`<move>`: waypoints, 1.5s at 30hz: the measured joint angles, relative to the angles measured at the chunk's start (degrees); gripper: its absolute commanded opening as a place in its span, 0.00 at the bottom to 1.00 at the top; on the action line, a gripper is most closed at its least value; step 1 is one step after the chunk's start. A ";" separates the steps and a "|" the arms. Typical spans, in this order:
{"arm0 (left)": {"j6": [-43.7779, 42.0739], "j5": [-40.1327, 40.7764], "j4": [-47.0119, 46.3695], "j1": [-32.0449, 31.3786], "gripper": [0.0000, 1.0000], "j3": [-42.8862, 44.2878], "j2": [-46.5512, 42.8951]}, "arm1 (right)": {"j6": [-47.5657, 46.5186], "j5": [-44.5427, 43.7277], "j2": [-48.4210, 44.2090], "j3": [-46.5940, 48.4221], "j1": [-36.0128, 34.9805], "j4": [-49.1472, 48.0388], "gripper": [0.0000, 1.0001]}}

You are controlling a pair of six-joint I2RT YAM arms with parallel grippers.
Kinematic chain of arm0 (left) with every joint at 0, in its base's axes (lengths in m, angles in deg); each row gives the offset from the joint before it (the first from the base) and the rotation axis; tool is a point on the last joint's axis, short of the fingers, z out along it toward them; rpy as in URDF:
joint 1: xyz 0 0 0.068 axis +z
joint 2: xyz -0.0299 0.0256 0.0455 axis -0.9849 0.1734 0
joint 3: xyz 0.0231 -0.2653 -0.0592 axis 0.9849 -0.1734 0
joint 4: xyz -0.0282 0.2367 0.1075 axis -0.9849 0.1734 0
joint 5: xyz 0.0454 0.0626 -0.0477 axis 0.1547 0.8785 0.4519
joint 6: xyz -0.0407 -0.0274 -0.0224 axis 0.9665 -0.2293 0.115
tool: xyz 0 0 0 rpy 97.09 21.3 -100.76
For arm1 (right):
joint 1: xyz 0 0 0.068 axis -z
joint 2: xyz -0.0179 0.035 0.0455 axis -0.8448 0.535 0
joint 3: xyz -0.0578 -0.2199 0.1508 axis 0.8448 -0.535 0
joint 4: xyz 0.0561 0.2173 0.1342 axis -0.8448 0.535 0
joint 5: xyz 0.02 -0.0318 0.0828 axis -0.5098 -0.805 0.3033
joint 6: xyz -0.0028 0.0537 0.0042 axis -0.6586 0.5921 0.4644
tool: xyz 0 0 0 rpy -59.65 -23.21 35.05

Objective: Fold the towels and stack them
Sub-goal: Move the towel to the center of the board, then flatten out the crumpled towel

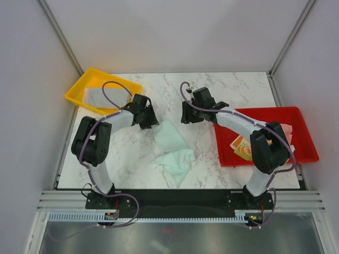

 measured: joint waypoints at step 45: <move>-5.49 -20.76 2.80 -3.45 0.02 10.99 -12.41 | 3.04 12.72 -6.16 0.13 10.69 -4.94 0.00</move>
